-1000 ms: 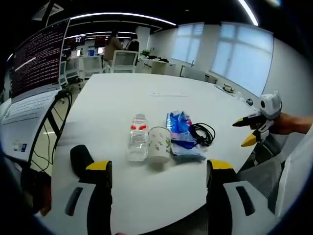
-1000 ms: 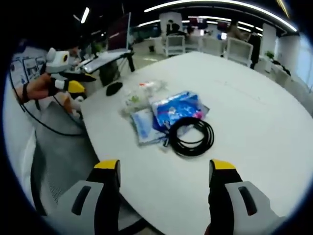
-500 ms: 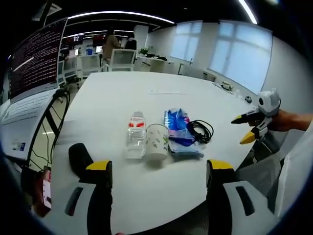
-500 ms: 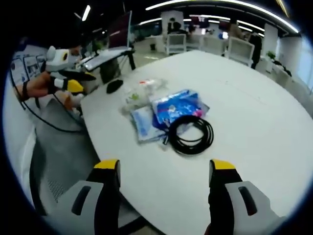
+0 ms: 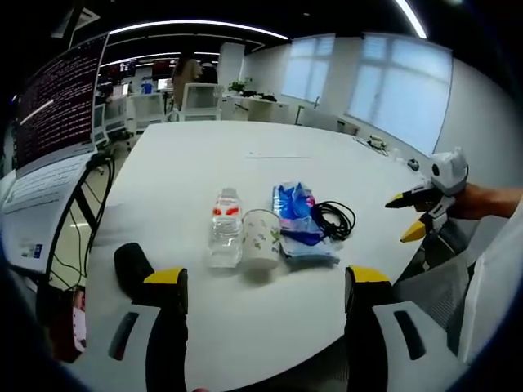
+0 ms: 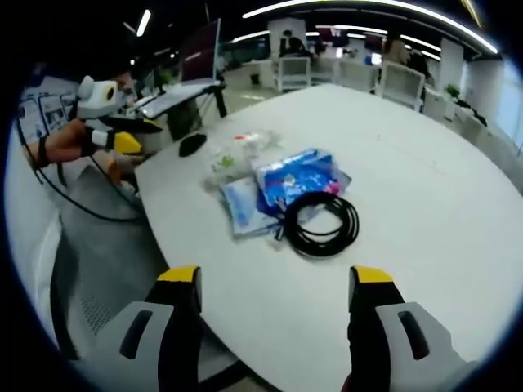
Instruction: Arrange the tabletop items into an orderly group along one side of the table until the central work area is clear of visible clutter.
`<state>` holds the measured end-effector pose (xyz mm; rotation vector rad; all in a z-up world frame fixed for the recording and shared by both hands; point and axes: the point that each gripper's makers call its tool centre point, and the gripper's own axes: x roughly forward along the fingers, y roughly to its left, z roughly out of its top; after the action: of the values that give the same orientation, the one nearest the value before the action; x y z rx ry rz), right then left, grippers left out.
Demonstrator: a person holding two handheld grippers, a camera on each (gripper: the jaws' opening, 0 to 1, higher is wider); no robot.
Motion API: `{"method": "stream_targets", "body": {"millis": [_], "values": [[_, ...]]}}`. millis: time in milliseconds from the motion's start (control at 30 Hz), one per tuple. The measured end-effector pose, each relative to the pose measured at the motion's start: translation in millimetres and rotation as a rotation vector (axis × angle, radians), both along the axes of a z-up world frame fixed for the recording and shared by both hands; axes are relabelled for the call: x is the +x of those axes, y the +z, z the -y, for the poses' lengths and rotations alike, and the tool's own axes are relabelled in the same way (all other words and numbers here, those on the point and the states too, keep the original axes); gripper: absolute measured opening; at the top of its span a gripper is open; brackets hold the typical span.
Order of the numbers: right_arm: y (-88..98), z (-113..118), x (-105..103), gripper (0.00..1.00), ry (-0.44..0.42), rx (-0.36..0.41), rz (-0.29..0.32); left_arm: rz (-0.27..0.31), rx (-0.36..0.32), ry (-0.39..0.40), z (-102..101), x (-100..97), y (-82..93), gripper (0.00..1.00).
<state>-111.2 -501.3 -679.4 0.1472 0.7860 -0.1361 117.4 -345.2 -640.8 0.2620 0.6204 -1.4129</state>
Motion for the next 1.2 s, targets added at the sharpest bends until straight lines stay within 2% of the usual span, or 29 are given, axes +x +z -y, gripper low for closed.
{"method": "stream_targets", "body": {"millis": [1200], "values": [[-1.8,-7.0,-5.3,0.71,-0.023,0.013,0.003,-0.01,0.009,-0.018,-2.1,-2.7,-2.7,0.79]]}}
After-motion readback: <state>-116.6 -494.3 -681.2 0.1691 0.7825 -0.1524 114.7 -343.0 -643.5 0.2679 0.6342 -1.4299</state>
